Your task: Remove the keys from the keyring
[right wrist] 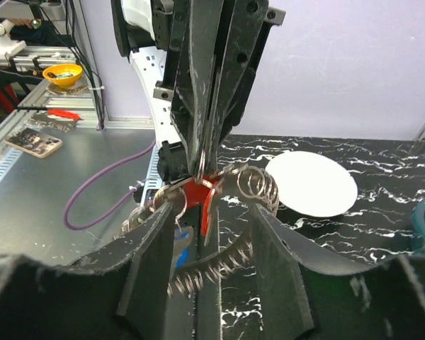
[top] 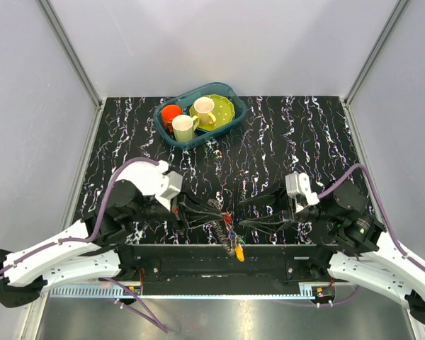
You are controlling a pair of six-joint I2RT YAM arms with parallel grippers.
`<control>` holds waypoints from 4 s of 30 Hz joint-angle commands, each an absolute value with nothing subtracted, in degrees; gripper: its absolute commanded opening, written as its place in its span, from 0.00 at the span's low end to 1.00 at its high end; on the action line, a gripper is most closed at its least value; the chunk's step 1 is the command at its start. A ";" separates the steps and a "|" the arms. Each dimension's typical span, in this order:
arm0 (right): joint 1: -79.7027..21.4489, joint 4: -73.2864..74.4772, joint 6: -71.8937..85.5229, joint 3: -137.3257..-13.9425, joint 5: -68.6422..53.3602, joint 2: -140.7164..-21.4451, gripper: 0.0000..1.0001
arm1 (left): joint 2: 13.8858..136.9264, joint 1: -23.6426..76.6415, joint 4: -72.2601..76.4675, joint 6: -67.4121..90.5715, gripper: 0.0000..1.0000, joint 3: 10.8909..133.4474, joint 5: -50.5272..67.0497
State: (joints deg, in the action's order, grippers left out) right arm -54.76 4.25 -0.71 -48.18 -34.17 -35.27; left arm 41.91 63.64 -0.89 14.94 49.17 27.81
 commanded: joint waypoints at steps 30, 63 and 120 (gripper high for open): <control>-54.93 9.03 23.96 -43.86 9.08 -29.62 0.45 | 35.86 63.19 5.03 11.43 0.00 42.97 4.07; -54.93 30.69 57.39 -28.57 18.81 -62.04 0.50 | 25.31 63.19 -14.59 5.54 0.00 38.32 -3.25; -47.90 35.86 62.84 -31.90 9.75 -63.10 0.48 | 23.29 63.28 -15.38 5.36 0.00 38.41 -4.04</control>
